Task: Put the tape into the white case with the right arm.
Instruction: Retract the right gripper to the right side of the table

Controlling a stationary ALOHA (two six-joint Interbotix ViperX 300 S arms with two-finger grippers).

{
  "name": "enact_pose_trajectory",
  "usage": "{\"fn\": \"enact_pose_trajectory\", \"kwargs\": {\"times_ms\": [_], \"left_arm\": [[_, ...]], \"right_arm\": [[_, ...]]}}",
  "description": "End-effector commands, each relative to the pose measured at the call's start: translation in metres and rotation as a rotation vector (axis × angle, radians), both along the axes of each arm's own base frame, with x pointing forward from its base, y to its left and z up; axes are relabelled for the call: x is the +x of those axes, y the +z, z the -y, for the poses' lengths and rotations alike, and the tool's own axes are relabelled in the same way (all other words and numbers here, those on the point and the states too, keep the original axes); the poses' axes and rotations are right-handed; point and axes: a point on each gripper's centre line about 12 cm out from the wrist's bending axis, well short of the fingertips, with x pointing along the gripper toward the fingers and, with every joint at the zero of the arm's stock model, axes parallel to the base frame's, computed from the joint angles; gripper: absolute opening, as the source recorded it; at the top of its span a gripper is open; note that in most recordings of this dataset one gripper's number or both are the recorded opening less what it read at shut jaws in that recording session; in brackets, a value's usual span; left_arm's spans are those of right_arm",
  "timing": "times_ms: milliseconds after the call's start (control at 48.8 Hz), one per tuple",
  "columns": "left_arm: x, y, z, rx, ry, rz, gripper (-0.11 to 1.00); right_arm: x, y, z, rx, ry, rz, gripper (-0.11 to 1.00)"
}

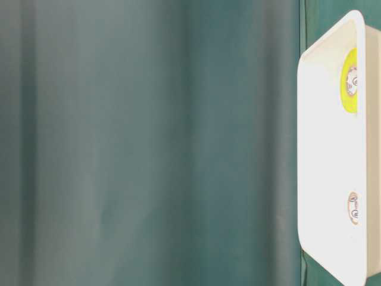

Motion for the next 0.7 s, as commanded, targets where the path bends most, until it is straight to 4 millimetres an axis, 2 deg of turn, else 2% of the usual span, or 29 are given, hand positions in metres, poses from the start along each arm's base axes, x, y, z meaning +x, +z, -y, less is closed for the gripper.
{"fn": "enact_pose_trajectory", "kwargs": {"times_ms": [0, 431, 677], "left_arm": [[0.001, 0.006, -0.001, -0.002, 0.005, 0.014, 0.0], [0.001, 0.005, -0.001, -0.002, 0.005, 0.011, 0.0], [0.001, 0.006, -0.001, -0.002, 0.005, 0.014, 0.0]], "right_arm": [[0.002, 0.005, -0.006, 0.005, 0.025, 0.021, 0.46], [-0.003, -0.001, -0.042, 0.008, 0.17, 0.004, 0.46], [-0.003, 0.001, -0.046, 0.008, 0.188, 0.01, 0.46]]}}
